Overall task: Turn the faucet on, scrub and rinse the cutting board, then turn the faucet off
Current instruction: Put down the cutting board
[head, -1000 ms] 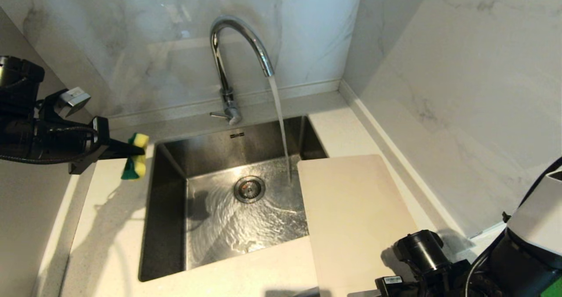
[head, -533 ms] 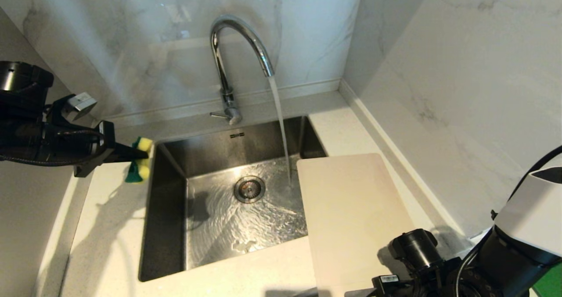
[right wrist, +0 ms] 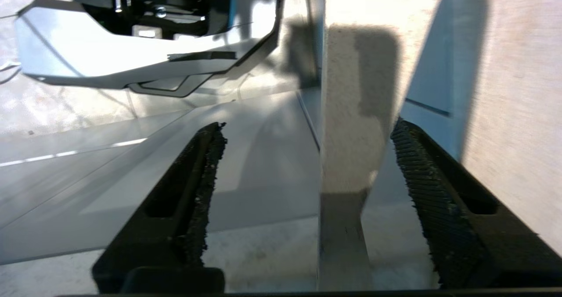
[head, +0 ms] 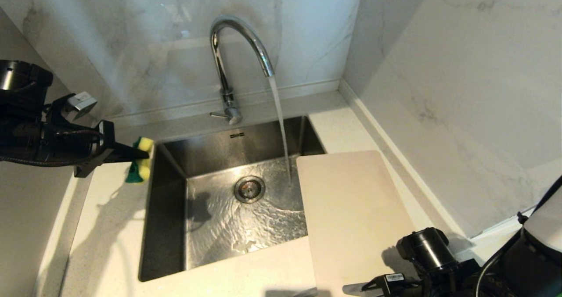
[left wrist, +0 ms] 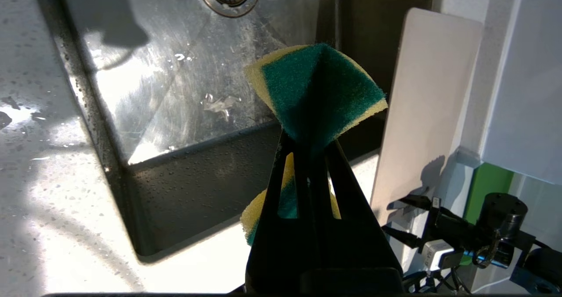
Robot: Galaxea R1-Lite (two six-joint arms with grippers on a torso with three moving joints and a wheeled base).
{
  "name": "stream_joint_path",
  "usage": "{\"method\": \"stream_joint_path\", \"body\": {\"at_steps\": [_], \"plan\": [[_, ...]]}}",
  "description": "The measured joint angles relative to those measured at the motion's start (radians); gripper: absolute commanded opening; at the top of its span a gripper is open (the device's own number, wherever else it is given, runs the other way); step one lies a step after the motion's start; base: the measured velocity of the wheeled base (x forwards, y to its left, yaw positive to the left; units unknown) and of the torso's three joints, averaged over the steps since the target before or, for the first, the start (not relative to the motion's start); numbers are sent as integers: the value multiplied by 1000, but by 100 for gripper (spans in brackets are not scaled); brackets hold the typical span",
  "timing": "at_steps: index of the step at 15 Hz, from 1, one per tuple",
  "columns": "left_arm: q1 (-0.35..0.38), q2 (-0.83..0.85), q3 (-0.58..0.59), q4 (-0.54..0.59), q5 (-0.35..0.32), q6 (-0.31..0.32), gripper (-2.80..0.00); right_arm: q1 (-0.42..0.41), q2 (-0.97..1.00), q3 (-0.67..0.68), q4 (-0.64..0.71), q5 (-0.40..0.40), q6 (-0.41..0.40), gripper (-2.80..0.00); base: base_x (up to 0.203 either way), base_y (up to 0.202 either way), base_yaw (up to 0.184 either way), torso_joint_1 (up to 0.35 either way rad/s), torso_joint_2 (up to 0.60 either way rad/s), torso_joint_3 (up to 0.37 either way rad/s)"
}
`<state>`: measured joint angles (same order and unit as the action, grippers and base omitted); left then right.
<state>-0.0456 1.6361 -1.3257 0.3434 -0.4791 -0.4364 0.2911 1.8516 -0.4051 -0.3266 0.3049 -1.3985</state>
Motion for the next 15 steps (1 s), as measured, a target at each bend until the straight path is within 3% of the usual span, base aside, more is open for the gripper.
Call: {"method": "stream_joint_path", "body": {"at_steps": [9,13,14,15], "plan": [[-40,-66,0,14,41,-27,-280,-2,-168,49,-1,57,1,0,0,0,0,0,0,0],[-55,-88,1,27,56,-27,-280,-3,-249,53,-2,134,30,0,0,0,0,0,0,0],[-61,-93,0,27,66,-28,-280,-3,-278,49,-3,160,63,-280,0,0,0,0,0,0],[-63,-96,1,28,71,-28,-280,-8,-304,45,-3,191,93,-280,0,0,0,0,0,0]]}}
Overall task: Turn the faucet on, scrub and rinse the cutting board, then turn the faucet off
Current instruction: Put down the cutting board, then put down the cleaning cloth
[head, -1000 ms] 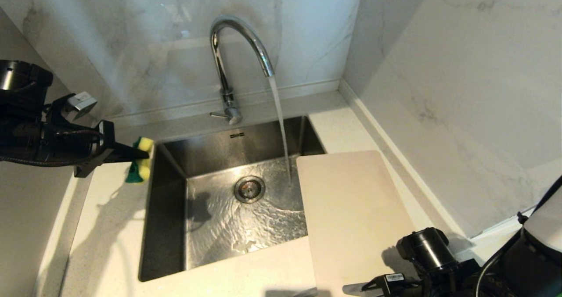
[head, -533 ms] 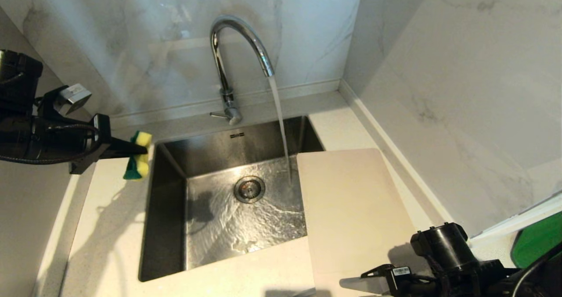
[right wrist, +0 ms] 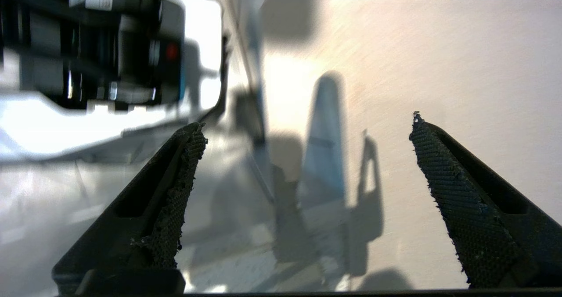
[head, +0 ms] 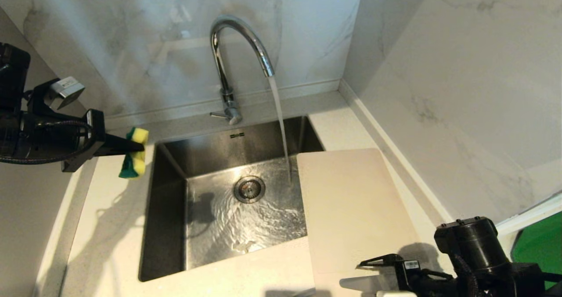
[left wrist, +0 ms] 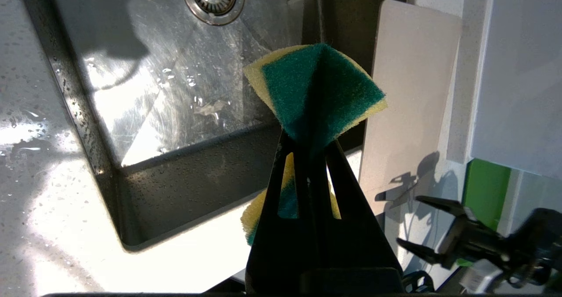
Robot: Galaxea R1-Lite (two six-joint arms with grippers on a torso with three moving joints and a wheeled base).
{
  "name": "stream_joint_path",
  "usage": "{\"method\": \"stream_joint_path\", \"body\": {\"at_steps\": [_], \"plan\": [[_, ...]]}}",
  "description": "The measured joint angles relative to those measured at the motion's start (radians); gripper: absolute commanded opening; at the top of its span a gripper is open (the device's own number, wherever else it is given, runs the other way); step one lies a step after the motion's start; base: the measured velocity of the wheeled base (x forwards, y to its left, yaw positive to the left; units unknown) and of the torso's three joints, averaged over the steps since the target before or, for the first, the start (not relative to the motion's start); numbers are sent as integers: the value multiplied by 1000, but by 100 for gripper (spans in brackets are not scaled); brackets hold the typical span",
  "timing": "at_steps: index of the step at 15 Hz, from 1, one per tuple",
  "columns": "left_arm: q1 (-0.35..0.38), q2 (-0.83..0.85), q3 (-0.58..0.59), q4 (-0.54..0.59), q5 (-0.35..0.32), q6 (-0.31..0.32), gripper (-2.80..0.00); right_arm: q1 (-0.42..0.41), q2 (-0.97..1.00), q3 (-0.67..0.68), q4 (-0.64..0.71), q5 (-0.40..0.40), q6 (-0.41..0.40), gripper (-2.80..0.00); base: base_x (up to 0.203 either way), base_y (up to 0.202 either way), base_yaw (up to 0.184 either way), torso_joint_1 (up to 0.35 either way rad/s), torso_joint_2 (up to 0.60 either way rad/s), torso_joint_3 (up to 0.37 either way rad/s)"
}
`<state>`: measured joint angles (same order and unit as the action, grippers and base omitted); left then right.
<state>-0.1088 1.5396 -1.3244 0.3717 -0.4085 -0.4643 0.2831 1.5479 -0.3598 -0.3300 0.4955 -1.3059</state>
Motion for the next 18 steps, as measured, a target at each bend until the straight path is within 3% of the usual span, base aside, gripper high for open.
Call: {"method": "stream_joint_path", "body": {"at_steps": [3,7,11,15,18], "plan": [[-4,-22,8,20,6,-15,-280,-10,-89,-15,5,41,97,-280,0,0,0,0,0,0],[-4,-53,10,27,34,-25,-280,-15,-177,-123,8,42,297,-280,0,0,0,0,0,0],[-4,-66,8,52,60,-18,-280,-26,-246,-237,6,31,586,-280,0,0,0,0,0,0],[-25,-68,17,59,69,-17,-280,-28,-368,-256,5,-113,924,-280,0,0,0,0,0,0],[-48,-70,23,59,100,-18,-280,-72,-464,-253,8,-194,1056,-280,0,0,0,0,0,0]]}}
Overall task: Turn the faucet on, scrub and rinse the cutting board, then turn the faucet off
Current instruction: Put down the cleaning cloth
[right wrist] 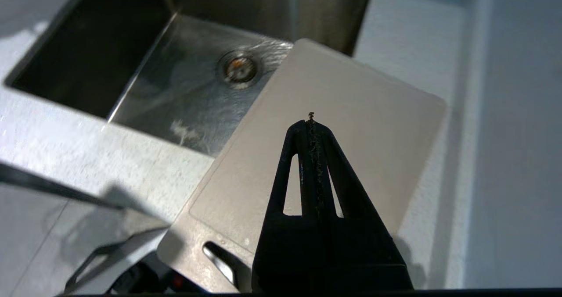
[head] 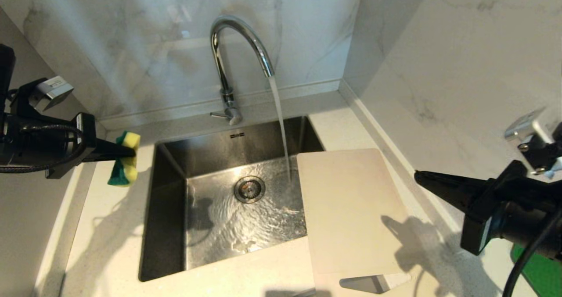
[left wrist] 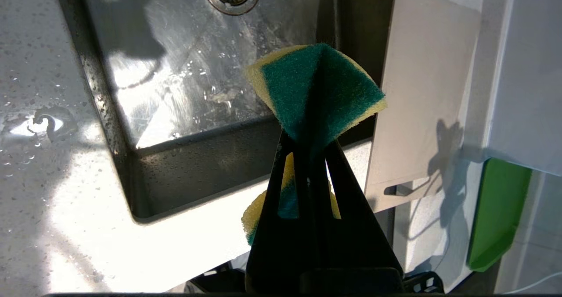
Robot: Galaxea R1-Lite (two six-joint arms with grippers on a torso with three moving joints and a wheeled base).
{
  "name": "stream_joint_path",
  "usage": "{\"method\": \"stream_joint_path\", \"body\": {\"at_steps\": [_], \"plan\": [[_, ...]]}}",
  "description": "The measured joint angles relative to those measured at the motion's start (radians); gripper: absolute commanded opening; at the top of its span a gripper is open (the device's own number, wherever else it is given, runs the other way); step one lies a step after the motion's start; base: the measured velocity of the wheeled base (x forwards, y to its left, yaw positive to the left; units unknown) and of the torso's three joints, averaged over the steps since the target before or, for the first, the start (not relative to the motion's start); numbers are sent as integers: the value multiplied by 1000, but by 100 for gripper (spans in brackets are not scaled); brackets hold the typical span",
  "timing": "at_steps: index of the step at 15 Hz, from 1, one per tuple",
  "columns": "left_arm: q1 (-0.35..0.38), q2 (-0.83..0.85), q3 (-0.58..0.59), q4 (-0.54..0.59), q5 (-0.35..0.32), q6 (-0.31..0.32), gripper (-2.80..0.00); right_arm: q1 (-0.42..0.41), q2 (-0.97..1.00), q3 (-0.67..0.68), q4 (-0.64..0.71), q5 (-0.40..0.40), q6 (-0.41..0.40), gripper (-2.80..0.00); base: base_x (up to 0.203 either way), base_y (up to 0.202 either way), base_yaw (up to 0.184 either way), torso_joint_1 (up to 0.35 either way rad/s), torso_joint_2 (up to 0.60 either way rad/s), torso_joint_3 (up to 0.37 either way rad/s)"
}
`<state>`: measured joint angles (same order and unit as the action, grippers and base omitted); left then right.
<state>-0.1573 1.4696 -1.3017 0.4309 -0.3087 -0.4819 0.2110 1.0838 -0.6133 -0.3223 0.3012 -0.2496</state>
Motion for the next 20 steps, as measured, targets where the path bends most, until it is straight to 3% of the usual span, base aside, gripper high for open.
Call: {"method": "stream_joint_path", "body": {"at_steps": [4,7,9,11,13,17,20], "plan": [[-14,-8,6,2,30,0,-280,-201,-53,-6,-5,31,62,-280,0,0,0,0,0,0],[-16,-12,9,4,32,0,-280,-419,-81,28,-6,108,81,-280,0,0,0,0,0,0],[-21,-15,12,3,33,1,-280,-494,-154,80,-4,167,106,-280,0,0,0,0,0,0],[-29,-18,15,2,32,3,-280,-521,-266,147,21,237,129,-280,0,0,0,0,0,0],[-46,-20,20,0,31,3,-280,-532,-395,207,83,372,207,-280,0,0,0,0,0,0],[-69,-21,36,-4,32,4,-280,-509,-612,206,272,651,559,-280,0,0,0,0,0,0],[-70,-17,51,-4,29,3,-280,-446,-702,203,377,676,573,-280,0,0,0,0,0,0]]}}
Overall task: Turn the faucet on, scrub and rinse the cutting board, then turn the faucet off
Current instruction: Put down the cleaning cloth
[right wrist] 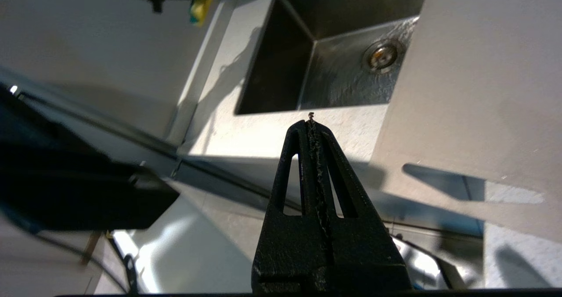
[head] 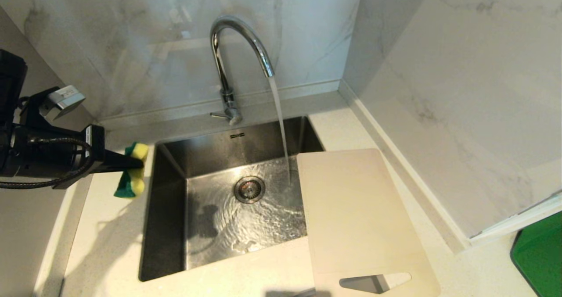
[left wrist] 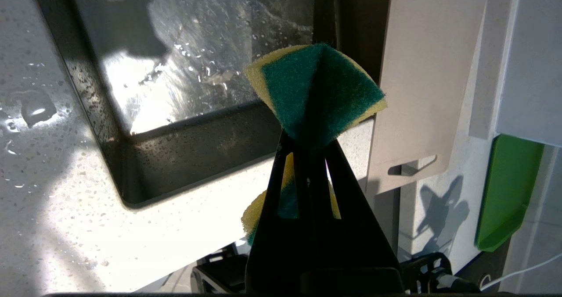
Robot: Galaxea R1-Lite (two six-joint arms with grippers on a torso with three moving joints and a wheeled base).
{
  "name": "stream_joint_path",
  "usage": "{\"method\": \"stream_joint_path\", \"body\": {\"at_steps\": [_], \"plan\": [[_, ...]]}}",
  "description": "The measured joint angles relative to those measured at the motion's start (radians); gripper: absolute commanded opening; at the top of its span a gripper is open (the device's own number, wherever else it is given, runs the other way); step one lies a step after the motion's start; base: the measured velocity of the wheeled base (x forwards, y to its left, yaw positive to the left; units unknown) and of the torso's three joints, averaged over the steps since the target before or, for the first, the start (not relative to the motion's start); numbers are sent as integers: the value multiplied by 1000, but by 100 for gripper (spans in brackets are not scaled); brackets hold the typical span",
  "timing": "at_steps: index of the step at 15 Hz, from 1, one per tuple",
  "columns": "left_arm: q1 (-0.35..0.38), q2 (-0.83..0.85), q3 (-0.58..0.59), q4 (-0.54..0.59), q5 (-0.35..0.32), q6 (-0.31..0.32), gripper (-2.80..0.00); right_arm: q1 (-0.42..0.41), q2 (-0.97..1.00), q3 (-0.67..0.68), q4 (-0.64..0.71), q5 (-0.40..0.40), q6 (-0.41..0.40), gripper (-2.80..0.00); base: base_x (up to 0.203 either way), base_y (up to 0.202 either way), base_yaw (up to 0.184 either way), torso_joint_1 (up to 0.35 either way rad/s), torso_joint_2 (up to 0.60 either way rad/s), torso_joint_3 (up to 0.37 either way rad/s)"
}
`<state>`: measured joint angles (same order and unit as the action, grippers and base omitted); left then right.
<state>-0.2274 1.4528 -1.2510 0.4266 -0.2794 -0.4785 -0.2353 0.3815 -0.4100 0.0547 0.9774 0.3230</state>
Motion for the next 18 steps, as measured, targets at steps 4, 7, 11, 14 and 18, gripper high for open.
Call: {"method": "stream_joint_path", "body": {"at_steps": [4,7,11,14,18], "plan": [[0,5,5,-1,-3,3,-280,28,-82,78,142,-58,-203,-280,0,0,0,0,0,0],[1,7,23,-25,-4,4,-280,111,-91,150,148,-98,-274,-280,0,0,0,0,0,0],[0,16,45,-56,-3,6,-280,169,-106,223,90,-297,-343,-280,0,0,0,0,0,0],[0,20,48,-59,-3,7,-280,173,-109,339,-101,-459,-364,-280,0,0,0,0,0,0],[0,21,78,-94,-3,7,-280,174,-109,382,-153,-742,-411,-280,0,0,0,0,0,0]]}}
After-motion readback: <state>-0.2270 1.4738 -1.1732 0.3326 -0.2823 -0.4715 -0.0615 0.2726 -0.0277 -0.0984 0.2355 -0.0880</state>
